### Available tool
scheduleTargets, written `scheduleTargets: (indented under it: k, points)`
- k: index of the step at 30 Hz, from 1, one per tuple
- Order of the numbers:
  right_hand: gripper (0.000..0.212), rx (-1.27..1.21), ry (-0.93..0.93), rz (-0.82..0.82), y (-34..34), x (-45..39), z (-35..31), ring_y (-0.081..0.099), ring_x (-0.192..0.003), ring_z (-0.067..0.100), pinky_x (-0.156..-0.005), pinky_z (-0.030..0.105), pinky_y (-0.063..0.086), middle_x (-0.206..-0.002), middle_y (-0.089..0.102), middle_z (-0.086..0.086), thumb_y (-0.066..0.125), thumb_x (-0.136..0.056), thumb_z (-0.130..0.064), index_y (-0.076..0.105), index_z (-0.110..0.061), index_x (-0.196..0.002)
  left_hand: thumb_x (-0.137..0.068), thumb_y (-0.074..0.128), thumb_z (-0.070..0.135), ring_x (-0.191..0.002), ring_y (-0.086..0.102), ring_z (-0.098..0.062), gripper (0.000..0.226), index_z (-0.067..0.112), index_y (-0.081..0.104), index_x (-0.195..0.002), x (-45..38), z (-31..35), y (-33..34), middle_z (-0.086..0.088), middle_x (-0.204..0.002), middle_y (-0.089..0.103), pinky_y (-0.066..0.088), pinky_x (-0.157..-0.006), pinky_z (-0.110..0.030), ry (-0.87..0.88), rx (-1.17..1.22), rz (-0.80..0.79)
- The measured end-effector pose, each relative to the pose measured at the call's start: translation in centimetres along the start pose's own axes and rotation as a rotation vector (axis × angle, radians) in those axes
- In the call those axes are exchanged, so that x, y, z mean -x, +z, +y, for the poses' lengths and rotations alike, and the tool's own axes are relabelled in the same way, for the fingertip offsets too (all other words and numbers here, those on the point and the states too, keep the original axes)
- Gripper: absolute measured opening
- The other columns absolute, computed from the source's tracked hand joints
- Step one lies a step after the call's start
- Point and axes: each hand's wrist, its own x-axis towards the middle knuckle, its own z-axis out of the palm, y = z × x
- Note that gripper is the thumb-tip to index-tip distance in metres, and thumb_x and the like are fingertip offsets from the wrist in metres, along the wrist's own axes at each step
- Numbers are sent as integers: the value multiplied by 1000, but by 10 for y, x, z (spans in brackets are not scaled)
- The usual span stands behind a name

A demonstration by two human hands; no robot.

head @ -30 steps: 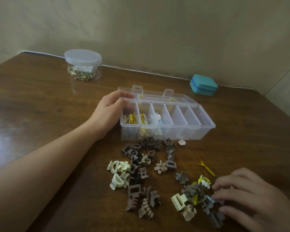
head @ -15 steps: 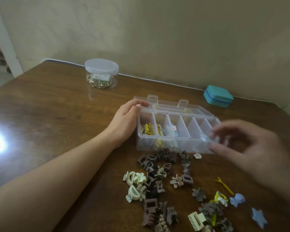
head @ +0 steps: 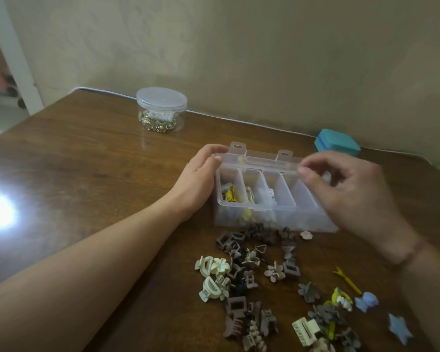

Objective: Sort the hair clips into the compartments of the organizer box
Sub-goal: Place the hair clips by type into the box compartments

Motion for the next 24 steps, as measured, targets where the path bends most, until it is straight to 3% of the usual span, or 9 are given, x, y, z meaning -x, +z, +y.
scheduleTargets:
  k: [3, 6, 8, 10, 13, 17, 19, 24]
  points:
    - [14, 67, 18, -149, -32, 35, 18, 59, -84, 0, -66, 11, 47, -88, 64, -17, 63, -83, -29, 63, -36, -95, -98, 38, 27, -132, 45, -18, 40, 26, 56, -133, 0, 0, 1, 7, -132, 52, 37, -114, -49, -7, -2, -12]
    - [28, 212, 102, -433, -49, 72, 32, 58, -95, -5, -71, 12, 47, -96, 62, -26, 49, -81, -64, 61, -50, -102, -100, 38, 19, -131, 43, -15, 39, 26, 56, -134, -1, 0, 1, 8, -130, 50, 37, -113, -45, -4, -6, 1]
    - [39, 282, 165, -522, -48, 91, 40, 55, -101, -6, -76, 18, 48, -104, 57, -34, 39, -78, -76, 60, -55, -104, -100, 39, 18, -127, 42, -12, 39, 26, 56, -134, -1, -1, 2, 9, -131, 50, 36, -108, -39, 9, -14, 13]
    - [35, 297, 213, -502, -41, 104, 44, 54, -101, -6, -77, 23, 50, -102, 57, -36, 41, -77, -77, 59, -57, -99, -101, 38, 14, -126, 40, -9, 38, 25, 58, -132, -3, -2, 2, 10, -133, 50, 33, -103, -35, 9, -26, 14]
    - [10, 244, 230, -442, -25, 110, 48, 53, -97, -8, -77, 20, 47, -99, 56, -34, 62, -82, -52, 58, -56, -90, -102, 38, 12, -126, 39, -7, 36, 26, 61, -126, -4, -3, 2, 11, -133, 51, 31, -102, -33, 14, -32, 18]
    - [32, 231, 205, -417, -22, 94, 35, 54, -93, -9, -67, 11, 42, -83, 60, -30, 72, -82, -28, 57, -55, -83, -102, 38, 12, -127, 40, -8, 35, 27, 62, -123, -4, -4, 1, 10, -132, 52, 32, -102, -34, 23, -39, 17]
    - [25, 103, 208, -294, -27, 75, 19, 56, -85, -11, -60, 7, 43, -78, 63, -23, 74, -79, -24, 64, -47, -84, -102, 38, 12, -126, 39, -7, 36, 27, 62, -124, -4, -4, 1, 10, -131, 52, 31, -101, -34, 23, -45, 14]
    - [8, -171, 174, -10, -7, 2, -2, 63, -69, 1, -58, 8, 45, -73, 69, -9, 75, -80, -19, 72, -26, -85, -102, 38, 12, -125, 40, -8, 35, 27, 61, -124, -4, -3, 1, 10, -129, 52, 33, -103, -36, 22, -46, 8]
